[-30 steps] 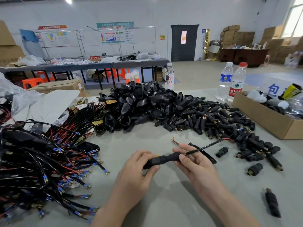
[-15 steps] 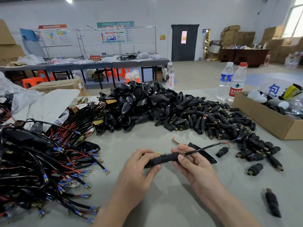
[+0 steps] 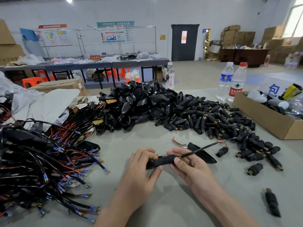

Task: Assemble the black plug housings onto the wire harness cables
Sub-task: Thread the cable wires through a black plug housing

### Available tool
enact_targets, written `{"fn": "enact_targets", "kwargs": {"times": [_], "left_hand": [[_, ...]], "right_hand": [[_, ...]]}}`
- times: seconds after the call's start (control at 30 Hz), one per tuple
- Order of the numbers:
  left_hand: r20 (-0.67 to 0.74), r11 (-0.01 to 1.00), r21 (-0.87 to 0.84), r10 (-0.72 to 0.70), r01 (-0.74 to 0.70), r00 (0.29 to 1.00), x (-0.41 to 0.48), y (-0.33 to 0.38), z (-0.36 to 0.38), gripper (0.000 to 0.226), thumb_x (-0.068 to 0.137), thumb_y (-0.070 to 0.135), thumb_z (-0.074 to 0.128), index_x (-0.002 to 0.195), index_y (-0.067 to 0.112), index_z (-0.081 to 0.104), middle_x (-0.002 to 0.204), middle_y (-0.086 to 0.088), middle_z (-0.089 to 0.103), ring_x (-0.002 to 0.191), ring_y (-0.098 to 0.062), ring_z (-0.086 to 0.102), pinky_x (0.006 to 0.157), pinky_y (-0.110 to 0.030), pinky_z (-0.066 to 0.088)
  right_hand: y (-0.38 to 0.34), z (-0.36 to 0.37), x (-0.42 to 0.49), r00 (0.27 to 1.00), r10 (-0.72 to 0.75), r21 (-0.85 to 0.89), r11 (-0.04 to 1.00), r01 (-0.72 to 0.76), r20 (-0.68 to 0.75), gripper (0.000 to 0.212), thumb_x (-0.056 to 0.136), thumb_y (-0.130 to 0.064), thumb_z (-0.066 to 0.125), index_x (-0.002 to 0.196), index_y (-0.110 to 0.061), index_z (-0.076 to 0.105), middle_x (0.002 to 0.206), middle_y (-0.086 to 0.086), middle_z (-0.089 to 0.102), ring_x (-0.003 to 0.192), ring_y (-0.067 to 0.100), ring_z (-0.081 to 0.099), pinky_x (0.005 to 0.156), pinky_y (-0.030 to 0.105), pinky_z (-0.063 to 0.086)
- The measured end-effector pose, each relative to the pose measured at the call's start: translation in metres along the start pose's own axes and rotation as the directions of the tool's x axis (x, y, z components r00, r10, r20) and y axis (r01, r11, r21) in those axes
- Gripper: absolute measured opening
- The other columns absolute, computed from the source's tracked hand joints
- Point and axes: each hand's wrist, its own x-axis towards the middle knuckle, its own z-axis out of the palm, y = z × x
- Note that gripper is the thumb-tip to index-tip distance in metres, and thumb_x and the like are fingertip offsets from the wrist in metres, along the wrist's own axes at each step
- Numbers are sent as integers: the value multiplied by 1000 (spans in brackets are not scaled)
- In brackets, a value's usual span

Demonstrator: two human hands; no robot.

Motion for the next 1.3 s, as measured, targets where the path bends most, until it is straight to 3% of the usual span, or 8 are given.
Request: {"fn": "enact_targets", "kwargs": {"times": [0.23, 0.43, 0.6, 0.9, 1.3], "left_hand": [[-3, 999, 36, -5, 6, 1000, 0, -3, -1, 13, 92, 41, 59, 98, 38, 47, 116, 24, 48, 114, -9, 51, 91, -28, 44], [-22, 998, 58, -10, 11, 1000, 0, -1, -3, 12, 91, 46, 56, 94, 41, 45, 118, 24, 48, 113, -9, 52, 87, -32, 49], [-36, 998, 60, -19, 21, 999, 2, 0, -4, 12, 91, 47, 55, 92, 41, 44, 119, 24, 47, 113, -9, 52, 87, -37, 50], [-21, 995, 97, -28, 30, 999, 3, -1, -3, 13, 90, 50, 53, 92, 38, 47, 119, 25, 46, 111, -7, 50, 86, -39, 51], [-2, 994, 100, -51, 51, 999, 3, 0, -3, 15, 89, 54, 50, 91, 39, 45, 124, 28, 45, 110, -4, 49, 83, -36, 52]], "right_hand": [[2, -1, 3, 999, -34, -62, 997, 34, -8, 24, 91, -8, 59, 113, -2, 65, 115, 11, 73, 109, 20, 69, 83, 22, 57], [1, -2, 4, 981, -114, -183, 979, 85, -158, 16, 92, -10, 61, 92, -10, 78, 90, 10, 73, 85, 18, 70, 73, 23, 58], [-3, 0, 4, 965, -136, -229, 970, 84, -223, 17, 94, -17, 61, 100, -7, 73, 92, 15, 76, 85, 21, 75, 64, 22, 58], [-8, -1, 3, 940, -194, -235, 963, 129, -281, 26, 96, -27, 57, 104, -4, 67, 92, 13, 76, 85, 23, 75, 63, 23, 59], [-10, -2, 2, 910, -232, -176, 968, 180, -344, 26, 106, -32, 42, 93, -13, 54, 83, 15, 76, 72, 30, 75, 53, 24, 57]]}}
